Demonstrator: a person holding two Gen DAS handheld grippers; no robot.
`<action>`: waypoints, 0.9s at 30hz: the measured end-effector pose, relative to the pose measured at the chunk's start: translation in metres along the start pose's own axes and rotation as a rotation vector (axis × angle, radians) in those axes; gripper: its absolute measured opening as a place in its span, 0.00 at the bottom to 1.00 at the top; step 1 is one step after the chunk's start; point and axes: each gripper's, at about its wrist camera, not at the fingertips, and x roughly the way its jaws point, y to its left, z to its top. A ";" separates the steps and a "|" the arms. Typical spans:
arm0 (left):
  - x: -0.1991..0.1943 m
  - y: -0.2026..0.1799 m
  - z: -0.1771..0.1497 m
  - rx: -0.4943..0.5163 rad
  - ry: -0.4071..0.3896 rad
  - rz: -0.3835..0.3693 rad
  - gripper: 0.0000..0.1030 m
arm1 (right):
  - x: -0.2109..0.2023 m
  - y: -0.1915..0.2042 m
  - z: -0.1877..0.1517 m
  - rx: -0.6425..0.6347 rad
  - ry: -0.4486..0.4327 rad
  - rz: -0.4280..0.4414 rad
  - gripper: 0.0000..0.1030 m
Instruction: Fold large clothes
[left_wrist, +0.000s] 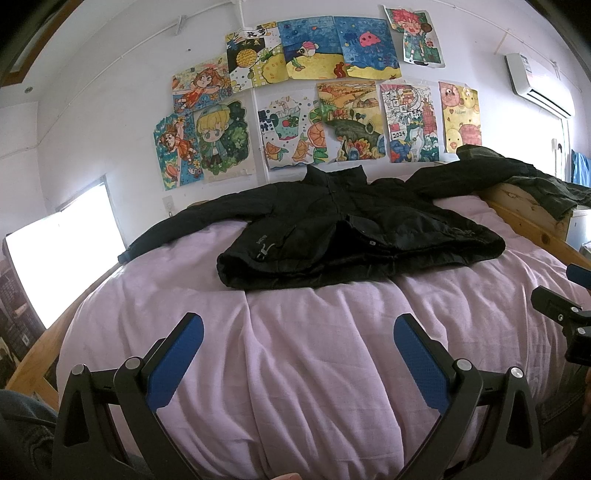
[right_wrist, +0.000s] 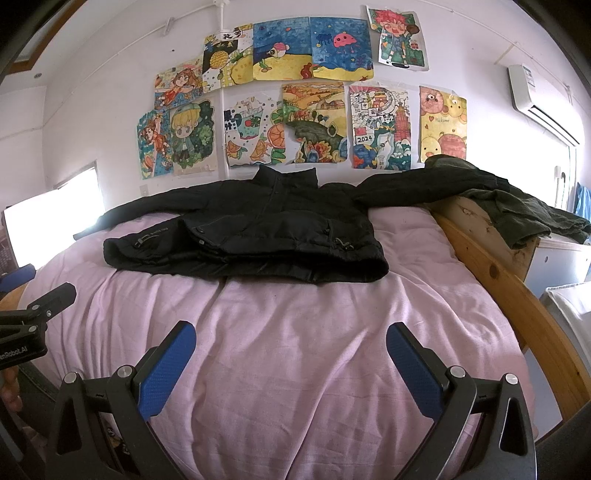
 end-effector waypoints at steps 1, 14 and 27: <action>0.000 0.000 0.000 0.000 0.000 0.001 0.98 | 0.000 0.000 0.000 0.000 0.000 0.000 1.00; 0.000 0.000 0.000 0.000 0.000 0.001 0.98 | -0.001 0.000 -0.001 0.001 0.000 0.001 1.00; 0.018 0.016 0.004 -0.042 0.102 -0.014 0.98 | 0.004 -0.014 0.004 0.068 0.065 -0.009 1.00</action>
